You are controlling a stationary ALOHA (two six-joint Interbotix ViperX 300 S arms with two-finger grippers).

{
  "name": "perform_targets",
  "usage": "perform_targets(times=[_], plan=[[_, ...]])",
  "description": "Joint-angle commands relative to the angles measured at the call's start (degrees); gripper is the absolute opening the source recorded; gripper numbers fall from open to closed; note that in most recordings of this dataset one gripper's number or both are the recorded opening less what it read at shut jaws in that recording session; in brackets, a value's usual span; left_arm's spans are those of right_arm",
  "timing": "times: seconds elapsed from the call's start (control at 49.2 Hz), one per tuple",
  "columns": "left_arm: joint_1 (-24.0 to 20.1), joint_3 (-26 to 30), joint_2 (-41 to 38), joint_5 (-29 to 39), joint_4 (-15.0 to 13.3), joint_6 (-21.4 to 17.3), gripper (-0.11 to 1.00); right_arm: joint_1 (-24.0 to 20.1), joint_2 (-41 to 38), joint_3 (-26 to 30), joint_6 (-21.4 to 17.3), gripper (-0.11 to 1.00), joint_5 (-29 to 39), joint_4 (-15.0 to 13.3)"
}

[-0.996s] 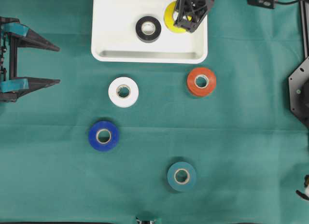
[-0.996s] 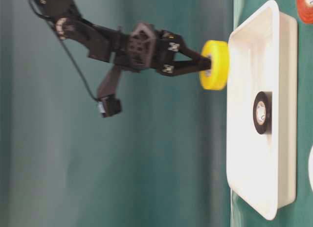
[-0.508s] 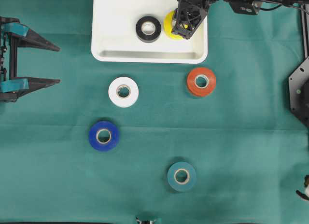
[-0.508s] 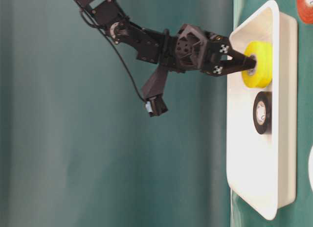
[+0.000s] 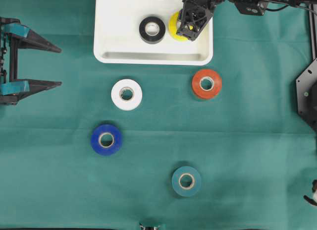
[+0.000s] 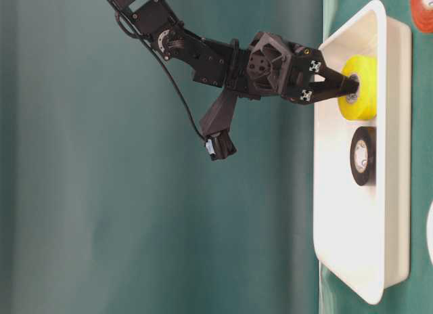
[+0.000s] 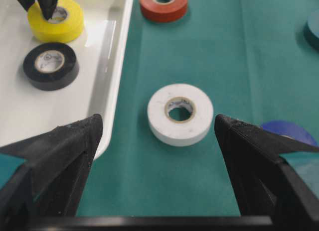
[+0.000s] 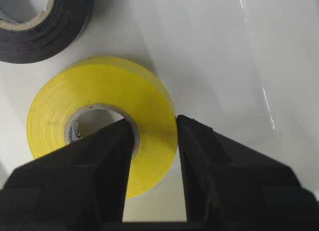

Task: Pick up the tape from a random location and place it into the white case.
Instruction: 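Lower the yellow tape roll beside the black roll in the tray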

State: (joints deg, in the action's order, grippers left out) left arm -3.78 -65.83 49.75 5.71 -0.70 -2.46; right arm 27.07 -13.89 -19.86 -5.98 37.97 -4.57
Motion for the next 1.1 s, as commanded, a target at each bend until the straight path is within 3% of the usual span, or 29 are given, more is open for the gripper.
perform_targets(times=[0.0, 0.183, 0.346, 0.427, 0.772, 1.077], plan=[[-0.2, 0.6, -0.3, -0.4, -0.1, 0.1, 0.97, 0.2, 1.0, 0.8, 0.3, 0.3, -0.2, 0.1], [-0.3, 0.6, -0.3, -0.6, -0.1, 0.1, 0.97, 0.1, 1.1, 0.9, 0.1, 0.32, -0.4, 0.1], [-0.2, 0.6, -0.3, -0.5, -0.1, 0.1, 0.97, 0.2, 1.2, 0.7, 0.4, 0.78, -0.4, -0.7], [-0.2, 0.6, -0.3, -0.4, -0.1, 0.1, 0.97, 0.2, 1.5, 0.8, 0.2, 0.92, -0.4, -1.0], [-0.2, 0.6, -0.3, -0.4, -0.1, 0.1, 0.97, 0.2, 4.5, 0.9, 0.2, 0.9, 0.4, -1.1], [-0.2, 0.6, -0.3, -0.4, -0.1, 0.1, 0.97, 0.1, 12.3, 2.5, 0.6, 0.9, 6.9, -1.6]])
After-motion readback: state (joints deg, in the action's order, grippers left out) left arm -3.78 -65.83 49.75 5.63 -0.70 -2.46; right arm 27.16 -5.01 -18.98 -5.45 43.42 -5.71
